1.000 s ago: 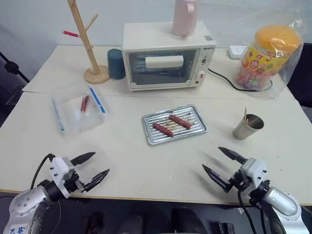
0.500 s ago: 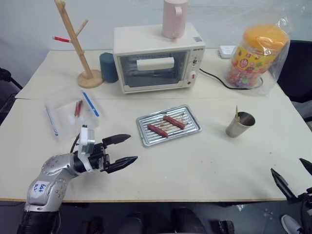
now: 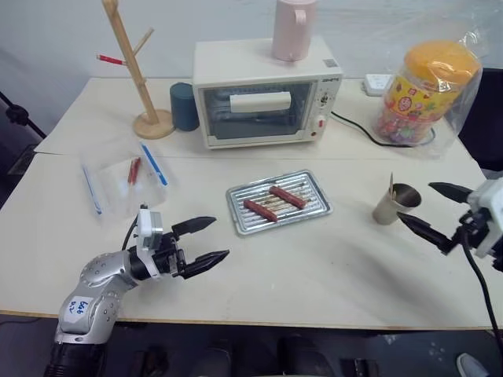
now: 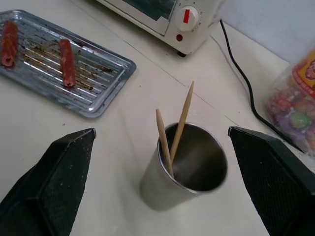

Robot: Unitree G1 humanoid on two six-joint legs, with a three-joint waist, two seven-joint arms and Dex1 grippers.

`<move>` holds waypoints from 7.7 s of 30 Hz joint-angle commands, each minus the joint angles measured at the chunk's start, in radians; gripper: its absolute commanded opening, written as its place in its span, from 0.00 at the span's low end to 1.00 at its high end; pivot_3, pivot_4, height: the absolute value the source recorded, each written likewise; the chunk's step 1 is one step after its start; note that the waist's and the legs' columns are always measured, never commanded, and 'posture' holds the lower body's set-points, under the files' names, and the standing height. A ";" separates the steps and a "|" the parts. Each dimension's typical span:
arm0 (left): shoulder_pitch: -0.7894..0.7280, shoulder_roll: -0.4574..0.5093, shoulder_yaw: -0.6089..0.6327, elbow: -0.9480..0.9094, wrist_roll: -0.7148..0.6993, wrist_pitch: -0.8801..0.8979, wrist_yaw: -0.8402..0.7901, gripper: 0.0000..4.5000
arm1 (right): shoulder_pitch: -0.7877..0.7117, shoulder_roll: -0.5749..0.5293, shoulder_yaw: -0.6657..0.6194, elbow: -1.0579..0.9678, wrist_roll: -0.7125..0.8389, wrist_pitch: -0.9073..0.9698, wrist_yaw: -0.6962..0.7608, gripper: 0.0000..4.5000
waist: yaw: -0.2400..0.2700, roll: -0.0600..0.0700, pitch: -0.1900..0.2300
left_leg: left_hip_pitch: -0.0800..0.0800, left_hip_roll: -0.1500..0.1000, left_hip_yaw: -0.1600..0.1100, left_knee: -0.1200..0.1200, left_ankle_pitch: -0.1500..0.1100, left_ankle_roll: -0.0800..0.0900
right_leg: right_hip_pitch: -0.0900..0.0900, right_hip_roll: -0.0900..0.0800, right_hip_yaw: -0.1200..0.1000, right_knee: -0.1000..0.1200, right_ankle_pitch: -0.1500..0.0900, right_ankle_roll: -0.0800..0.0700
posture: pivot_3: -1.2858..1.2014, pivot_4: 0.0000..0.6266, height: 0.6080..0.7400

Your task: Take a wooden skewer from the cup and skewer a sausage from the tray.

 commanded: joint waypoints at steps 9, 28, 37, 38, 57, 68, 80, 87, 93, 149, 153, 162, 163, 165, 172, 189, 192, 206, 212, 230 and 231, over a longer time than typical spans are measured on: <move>0.039 0.003 0.016 -0.094 -0.003 0.012 0.060 1.00 | -0.121 0.023 0.088 -0.005 -0.077 0.052 -0.017 0.66 | 0.000 0.000 0.000 | 0.000 0.000 0.000 0.000 0.000 0.000 | 0.000 0.000 0.000 0.000 0.000 0.000 | 0.52 0.24 1.00; 0.033 -0.016 0.003 -0.067 0.013 -0.024 0.071 1.00 | -0.152 -0.002 0.016 0.028 -0.088 0.061 0.039 0.00 | 0.000 0.000 0.000 | 0.000 0.000 0.000 0.000 0.000 0.000 | 0.000 0.000 0.000 -0.001 0.000 0.000 | 0.52 0.24 1.00; -0.003 -0.023 0.009 -0.011 -0.023 -0.021 0.007 1.00 | -0.303 -0.120 -0.247 0.181 0.147 0.216 0.181 0.00 | 0.000 0.001 0.001 | -0.001 0.000 0.000 0.000 0.000 0.000 | 0.000 0.000 0.000 -0.002 0.000 0.000 | 0.52 0.24 1.00; -0.010 -0.019 0.010 0.003 -0.022 -0.019 -0.005 1.00 | -0.343 -0.149 -0.263 0.207 0.185 0.254 0.200 0.00 | 0.000 0.002 0.001 | -0.001 0.000 0.000 0.000 0.000 0.000 | 0.000 0.000 0.000 -0.002 0.000 0.000 | 0.52 0.24 1.00; -0.181 -0.153 0.041 -0.060 -0.244 0.127 0.108 1.00 | -0.677 0.337 -0.047 0.081 0.810 0.691 -0.012 0.00 | -0.002 0.000 0.003 | -0.005 0.001 0.000 0.001 -0.001 0.000 | -0.003 0.000 -0.001 -0.003 0.000 0.001 | 0.52 0.24 1.00; -0.215 -0.259 0.021 -0.035 -0.237 0.143 0.200 1.00 | -0.591 0.701 0.131 0.018 0.702 0.505 -0.128 0.00 | -0.004 0.000 0.003 | -0.020 -0.001 -0.003 0.015 -0.001 0.000 | -0.016 0.000 -0.003 0.006 0.001 0.002 | 0.52 0.24 1.00; -0.208 -0.285 -0.009 -0.040 -0.271 0.179 0.180 0.82 | -0.558 0.738 0.236 0.004 0.602 0.454 -0.091 0.00 | -0.015 0.000 0.003 | -0.020 -0.001 -0.003 0.014 -0.001 0.000 | -0.017 0.000 -0.002 0.006 0.001 0.002 | 0.52 0.24 1.00; -0.213 -0.299 -0.020 -0.027 -0.254 0.169 0.178 0.49 | -0.550 0.749 0.235 -0.001 0.614 0.437 -0.098 0.00 | -0.026 0.000 0.003 | -0.020 -0.001 -0.003 0.014 -0.001 0.000 | -0.017 0.000 -0.002 0.006 0.001 0.002 | 0.52 0.24 1.00; -0.218 -0.308 -0.018 -0.011 -0.234 0.157 0.184 0.18 | -0.546 0.762 0.234 -0.009 0.629 0.428 -0.105 0.00 | -0.026 0.000 0.003 | -0.020 -0.001 -0.003 0.013 -0.001 0.000 | -0.017 0.000 -0.002 0.006 0.001 0.002 | 0.52 0.24 1.00; -0.234 -0.358 -0.028 0.018 -0.221 0.129 0.192 0.00 | -0.502 0.753 0.253 -0.046 0.699 0.445 -0.156 0.00 | -0.026 0.000 0.003 | -0.020 -0.001 -0.003 0.011 -0.001 0.000 | -0.017 0.000 -0.002 0.005 0.001 0.002 | 0.52 0.24 1.00; -0.235 -0.357 -0.026 0.019 -0.217 0.126 0.195 0.00 | -0.496 0.750 0.251 -0.044 0.696 0.444 -0.154 0.00 | -0.026 0.000 0.003 | -0.020 -0.001 -0.003 0.011 -0.001 0.000 | -0.017 0.000 -0.002 0.005 0.001 0.002 | 0.52 0.24 1.00; -0.209 -0.280 0.002 0.012 -0.165 0.107 0.167 0.00 | -0.465 0.667 0.225 -0.051 0.614 0.425 -0.175 0.23 | -0.025 0.000 0.003 | -0.020 -0.001 -0.003 0.011 -0.001 0.000 | -0.017 0.000 -0.002 0.005 0.001 0.002 | 0.52 0.24 1.00; -0.195 -0.256 0.013 0.011 -0.156 0.100 0.158 0.00 | -0.451 0.638 0.222 -0.055 0.566 0.398 -0.162 0.29 | -0.025 0.000 0.003 | -0.020 -0.001 -0.003 0.011 -0.001 0.000 | -0.017 0.000 -0.002 0.005 0.001 0.002 | 0.52 0.24 1.00; -0.157 -0.209 0.041 0.014 -0.141 0.085 0.141 0.00 | -0.410 0.574 0.224 -0.067 0.484 0.357 -0.123 0.42 | -0.025 0.000 0.003 | -0.020 -0.001 -0.003 0.010 -0.001 0.000 | -0.017 0.000 -0.002 0.004 0.001 0.002 | 0.52 0.24 1.00; 0.075 -0.082 0.234 0.032 -0.148 0.045 0.111 0.00 | -0.081 0.338 0.266 -0.059 0.041 -0.053 0.088 0.83 | -0.022 -0.001 0.003 | -0.019 -0.001 -0.002 0.002 -0.001 0.000 | -0.017 0.000 -0.001 -0.002 0.001 0.002 | 0.52 0.24 1.00; 0.173 -0.091 0.282 0.058 -0.108 -0.012 0.142 0.00 | -0.297 0.286 0.406 -0.082 -0.045 0.218 0.028 0.99 | -0.024 -0.001 0.003 | -0.013 0.000 -0.002 0.001 0.000 -0.001 | -0.013 0.000 0.000 -0.002 0.002 0.001 | 0.52 0.24 1.00; 0.160 -0.098 0.271 0.051 -0.107 -0.016 0.155 0.00 | -0.442 0.315 0.474 -0.006 -0.104 0.308 -0.032 0.99 | -0.020 -0.001 0.003 | -0.016 0.000 -0.003 0.001 0.000 -0.001 | -0.015 0.000 -0.001 -0.002 0.002 0.000 | 0.52 0.24 1.00; 0.149 -0.137 0.234 0.003 -0.107 -0.037 0.186 0.00 | -0.903 0.493 0.698 0.514 -0.345 0.284 0.009 0.99 | -0.030 -0.001 0.003 | -0.017 0.000 -0.002 0.002 0.000 -0.001 | -0.017 0.000 -0.001 0.000 0.002 0.000 | 0.52 0.24 1.00; 0.153 -0.141 0.225 0.000 -0.106 -0.039 0.187 0.00 | -0.967 0.572 0.696 0.671 -0.398 0.207 0.008 0.99 | -0.030 -0.001 0.003 | -0.017 -0.001 -0.002 0.002 0.000 -0.002 | -0.017 0.000 -0.001 0.000 0.002 0.000 | 0.52 0.24 1.00; 0.154 -0.134 0.225 -0.008 -0.108 -0.028 0.185 0.00 | -0.962 0.596 0.666 0.757 -0.464 0.149 0.027 0.47 | -0.043 -0.001 0.003 | -0.017 -0.001 -0.001 0.002 0.001 -0.002 | -0.018 0.000 -0.002 0.004 0.002 0.000 | 0.52 0.24 1.00; 0.151 -0.133 0.224 -0.006 -0.108 -0.027 0.184 0.00 | -0.960 0.596 0.664 0.758 -0.466 0.150 0.028 0.47 | -0.045 -0.001 0.003 | -0.017 -0.001 -0.001 0.002 0.001 -0.002 | -0.018 0.000 -0.002 0.004 0.002 0.000 | 0.52 0.24 1.00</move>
